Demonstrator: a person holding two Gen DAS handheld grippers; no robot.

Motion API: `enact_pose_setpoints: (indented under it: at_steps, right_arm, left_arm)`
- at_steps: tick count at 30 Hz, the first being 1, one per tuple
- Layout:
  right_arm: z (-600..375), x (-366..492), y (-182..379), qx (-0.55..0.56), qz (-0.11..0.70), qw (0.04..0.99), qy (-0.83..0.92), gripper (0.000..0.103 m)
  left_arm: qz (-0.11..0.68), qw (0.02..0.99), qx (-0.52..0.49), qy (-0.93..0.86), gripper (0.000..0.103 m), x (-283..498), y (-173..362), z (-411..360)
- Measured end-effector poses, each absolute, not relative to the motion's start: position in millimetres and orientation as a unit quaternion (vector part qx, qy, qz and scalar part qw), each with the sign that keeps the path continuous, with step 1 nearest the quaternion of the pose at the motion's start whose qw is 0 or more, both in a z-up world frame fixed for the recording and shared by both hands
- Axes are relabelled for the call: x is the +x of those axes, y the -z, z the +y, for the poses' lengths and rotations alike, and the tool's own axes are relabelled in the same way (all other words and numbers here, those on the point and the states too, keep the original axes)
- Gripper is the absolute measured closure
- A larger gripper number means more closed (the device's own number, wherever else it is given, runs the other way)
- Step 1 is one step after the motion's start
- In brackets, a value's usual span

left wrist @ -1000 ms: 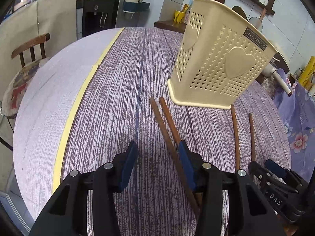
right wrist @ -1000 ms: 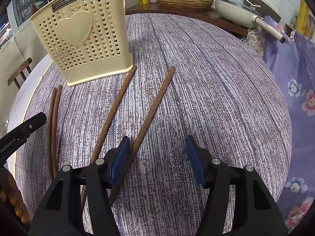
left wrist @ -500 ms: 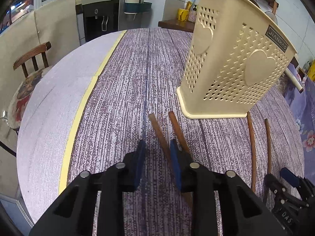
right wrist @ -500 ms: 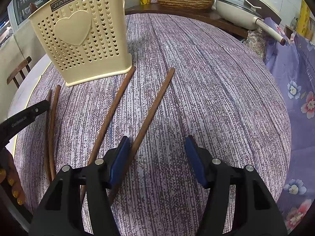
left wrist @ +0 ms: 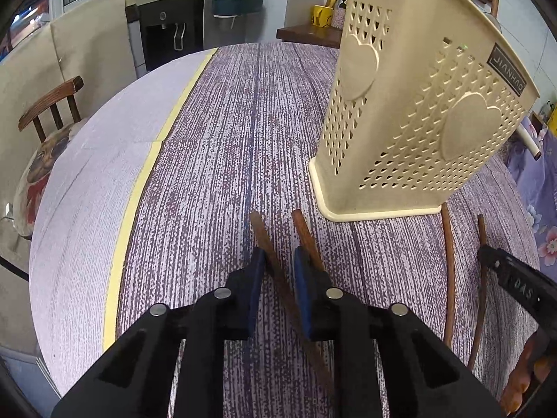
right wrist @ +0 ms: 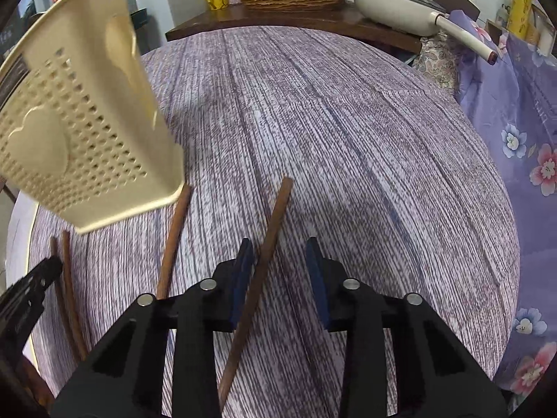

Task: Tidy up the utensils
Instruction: 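Grasp a wooden chopstick with the left tool while the right tool grasps another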

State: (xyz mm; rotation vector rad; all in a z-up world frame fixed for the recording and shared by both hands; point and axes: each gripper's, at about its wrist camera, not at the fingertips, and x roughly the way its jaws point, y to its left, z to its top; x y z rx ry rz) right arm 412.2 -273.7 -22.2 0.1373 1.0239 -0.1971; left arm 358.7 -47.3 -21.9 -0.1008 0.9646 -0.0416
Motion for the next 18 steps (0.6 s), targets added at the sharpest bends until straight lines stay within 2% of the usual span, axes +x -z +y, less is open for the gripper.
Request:
enact_pose_setpoints:
  at_steps: [4, 7, 18]
  right_arm:
    - [-269.8, 425.0, 22.6, 0.062, 0.490, 0.863, 0.102, 0.087]
    - [-265.9, 430.5, 22.7, 0.072, 0.495, 0.861, 0.094, 0.092]
    - [-259.1, 433.9, 22.6, 0.055, 0.497, 0.862, 0.089, 0.093]
  left_arm:
    - [0.470, 0.880, -0.061, 0.020, 0.092, 363.9, 21.5, -45.8]
    - [0.472, 0.880, -0.057, 0.023, 0.093, 365.1, 21.1, -49.8]
    - [0.473, 0.879, -0.057, 0.022, 0.094, 363.4, 20.5, -56.5]
